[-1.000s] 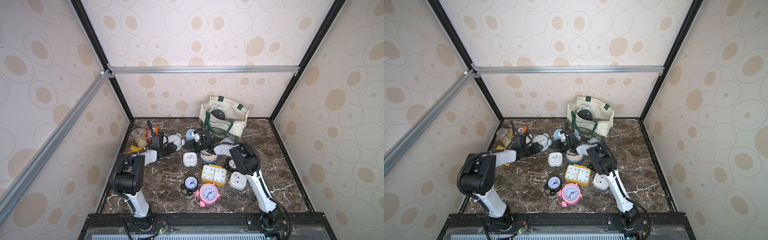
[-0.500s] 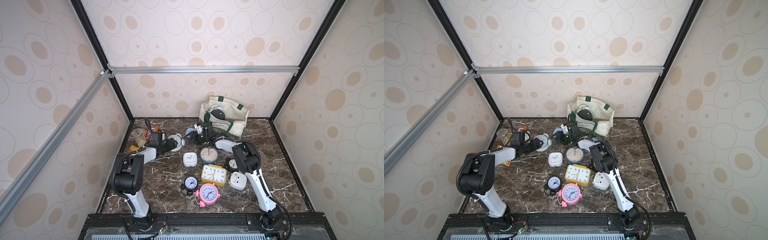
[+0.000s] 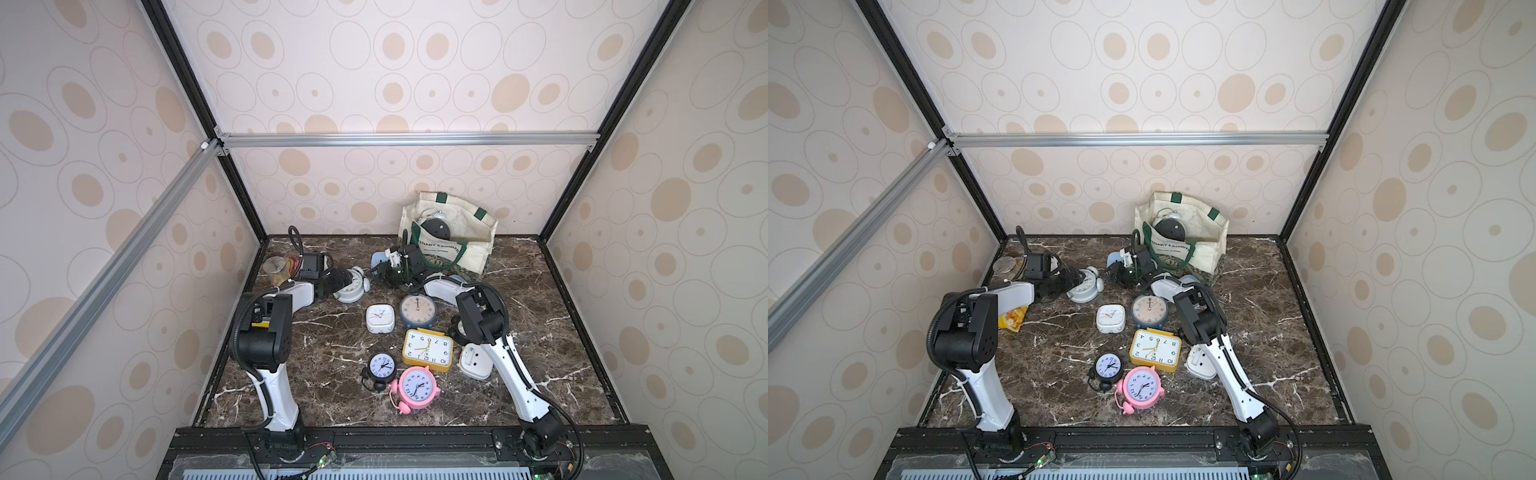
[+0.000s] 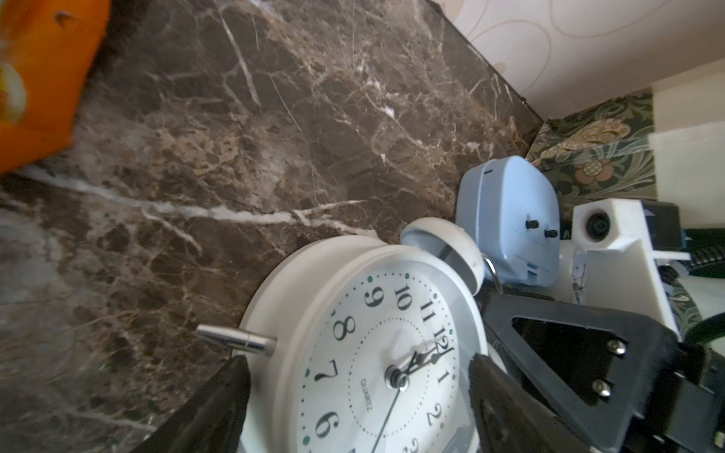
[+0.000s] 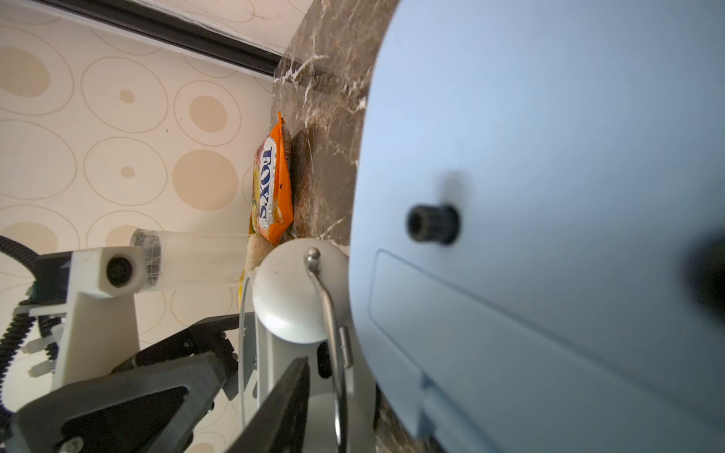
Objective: Put the alarm clock into the canvas bag
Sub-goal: Pick up the alarm from the center of the board.
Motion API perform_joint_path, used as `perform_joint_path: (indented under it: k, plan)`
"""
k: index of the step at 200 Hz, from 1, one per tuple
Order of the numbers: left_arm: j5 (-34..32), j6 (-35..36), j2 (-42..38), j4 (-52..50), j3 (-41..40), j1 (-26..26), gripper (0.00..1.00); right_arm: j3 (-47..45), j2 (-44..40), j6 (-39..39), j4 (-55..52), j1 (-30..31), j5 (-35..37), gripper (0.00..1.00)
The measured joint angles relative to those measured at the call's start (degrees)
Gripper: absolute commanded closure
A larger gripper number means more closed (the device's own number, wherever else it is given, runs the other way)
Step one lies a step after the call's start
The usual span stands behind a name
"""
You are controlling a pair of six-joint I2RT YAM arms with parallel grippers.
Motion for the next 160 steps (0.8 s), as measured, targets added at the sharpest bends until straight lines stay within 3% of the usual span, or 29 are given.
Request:
perform_joint_path:
  k: [44, 114, 160]
  plan:
    - [0.42, 0.17, 0.96, 0.0, 0.22, 0.11, 0.14, -0.5, 0.11, 1.99, 3.08, 0.02, -0.39, 0.74]
    - [1.01, 0.17, 1.05, 0.04, 0.22, 0.17, 0.13, -2.36, 0.61, 4.5, 8.22, 0.0, -0.7, 1.0]
    - [1.38, 0.28, -1.99, -0.33, -1.14, 0.22, 0.1, -12.41, -5.35, 4.98, 12.15, 0.0, -0.31, 1.0]
